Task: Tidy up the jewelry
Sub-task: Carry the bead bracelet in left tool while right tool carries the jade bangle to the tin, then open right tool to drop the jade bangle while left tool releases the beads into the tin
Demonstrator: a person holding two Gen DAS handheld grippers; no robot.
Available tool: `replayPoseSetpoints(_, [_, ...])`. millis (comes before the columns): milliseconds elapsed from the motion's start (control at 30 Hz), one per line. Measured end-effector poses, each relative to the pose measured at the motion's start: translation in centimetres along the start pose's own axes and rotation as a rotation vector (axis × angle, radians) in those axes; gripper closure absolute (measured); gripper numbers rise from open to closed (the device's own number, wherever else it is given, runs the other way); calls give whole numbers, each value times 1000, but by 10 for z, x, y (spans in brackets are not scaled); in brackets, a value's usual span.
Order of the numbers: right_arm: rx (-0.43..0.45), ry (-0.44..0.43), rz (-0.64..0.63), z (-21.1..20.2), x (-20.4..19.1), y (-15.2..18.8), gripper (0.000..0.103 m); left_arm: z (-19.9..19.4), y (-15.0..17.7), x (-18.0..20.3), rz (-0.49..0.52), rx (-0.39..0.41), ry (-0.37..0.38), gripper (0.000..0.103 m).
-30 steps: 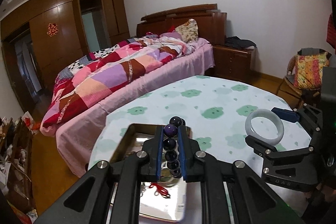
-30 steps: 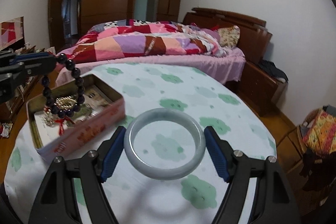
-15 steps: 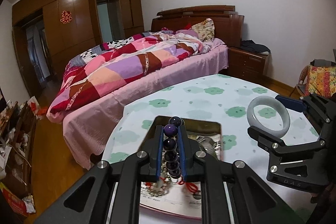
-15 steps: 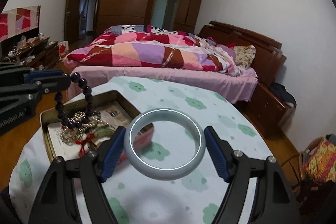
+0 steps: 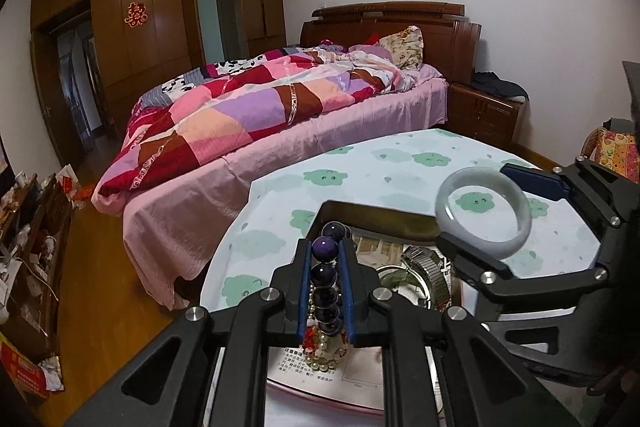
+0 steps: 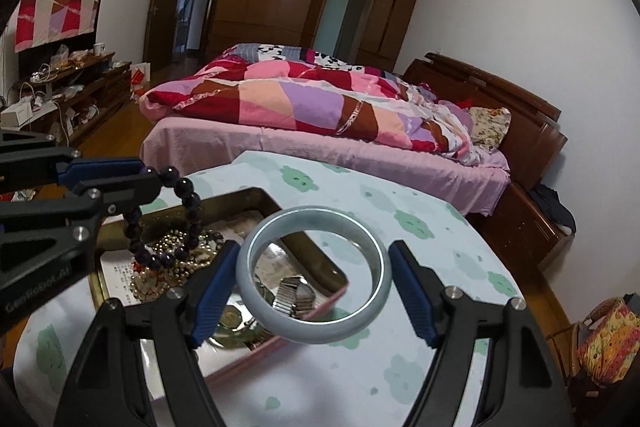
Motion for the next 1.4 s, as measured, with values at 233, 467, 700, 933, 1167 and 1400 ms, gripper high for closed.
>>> replayPoseSetpoints(233, [-29, -12, -27, 14, -9, 7, 26, 11, 7, -4, -6, -28, 5, 90])
replayPoseSetpoints(467, [-118, -70, -73, 40, -24, 25, 26, 29, 22, -1, -6, -89, 11, 89])
replayPoseSetpoints(700, [-144, -108, -112, 39, -34, 34, 26, 25, 21, -6, -25, -74, 8, 84])
replayPoseSetpoints(933, [-104, -72, -113, 23, -29, 27, 20, 7, 15, -16, -52, -30, -22, 50])
replayPoseSetpoints(1167, [-99, -25, -39, 10, -6, 31, 20, -8, 10, -25, -49, -3, -57, 46])
replayPoseSetpoints(1400, [-59, 19, 5, -16, 12, 27, 14, -14, 10, -24, -33, -2, -66, 46])
Point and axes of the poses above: each gripper's, at about its wrist camera, not at the fingertips, and z roughly the way its jaws point, x to its right, y to its underside, the point moved 5 cm from there along z, roughly the way its jaws point, and after that the axes turned 1 degree about -x, right-handed, at the moved point
